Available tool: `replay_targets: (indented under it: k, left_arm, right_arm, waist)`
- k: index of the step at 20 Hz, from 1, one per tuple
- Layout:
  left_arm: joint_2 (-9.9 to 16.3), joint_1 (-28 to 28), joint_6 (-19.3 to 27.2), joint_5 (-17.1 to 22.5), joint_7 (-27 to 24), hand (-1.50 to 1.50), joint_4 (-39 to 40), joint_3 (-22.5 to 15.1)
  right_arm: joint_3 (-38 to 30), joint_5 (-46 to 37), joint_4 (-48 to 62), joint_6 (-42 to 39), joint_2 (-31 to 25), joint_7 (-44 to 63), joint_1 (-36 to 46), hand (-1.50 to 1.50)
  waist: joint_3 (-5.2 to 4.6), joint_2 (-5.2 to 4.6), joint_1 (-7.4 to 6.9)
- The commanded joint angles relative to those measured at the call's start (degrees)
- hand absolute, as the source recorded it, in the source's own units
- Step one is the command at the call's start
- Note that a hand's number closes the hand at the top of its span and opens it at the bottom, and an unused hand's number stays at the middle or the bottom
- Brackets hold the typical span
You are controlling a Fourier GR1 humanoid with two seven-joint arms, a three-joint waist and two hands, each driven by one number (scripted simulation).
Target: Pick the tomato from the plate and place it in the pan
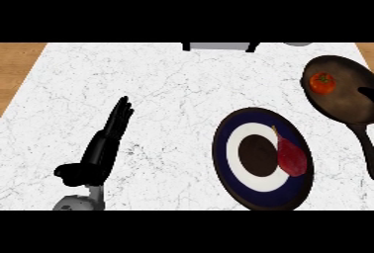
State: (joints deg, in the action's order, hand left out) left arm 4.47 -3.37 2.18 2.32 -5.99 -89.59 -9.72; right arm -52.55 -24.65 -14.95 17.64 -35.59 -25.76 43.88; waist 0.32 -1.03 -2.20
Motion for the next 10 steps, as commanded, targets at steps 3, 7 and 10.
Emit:
replay_targets:
  k: [3, 7, 10]
  left_arm:
    - [1.03, 1.99, -0.43, 0.87, 0.41, 0.00, -1.99, 1.54]
    - [1.31, -0.30, -1.53, 0.84, 0.79, 0.00, -0.32, 2.20]
    - [-1.98, 2.51, 1.93, -2.67, 0.20, 0.00, -1.42, -1.22]
  right_arm:
    - [-1.39, 4.87, 1.23, -15.96, -2.04, -5.78, -5.08, -1.50]
    - [0.84, 5.56, 0.77, -20.54, -3.25, -6.60, -6.20, -1.50]
    - [1.62, 7.09, -0.98, -21.08, -1.02, -12.36, -12.02, -1.50]
  waist:
    - [-0.18, 0.69, 1.22]
    - [-0.22, 0.72, 1.32]
    - [-0.25, 0.92, 1.75]
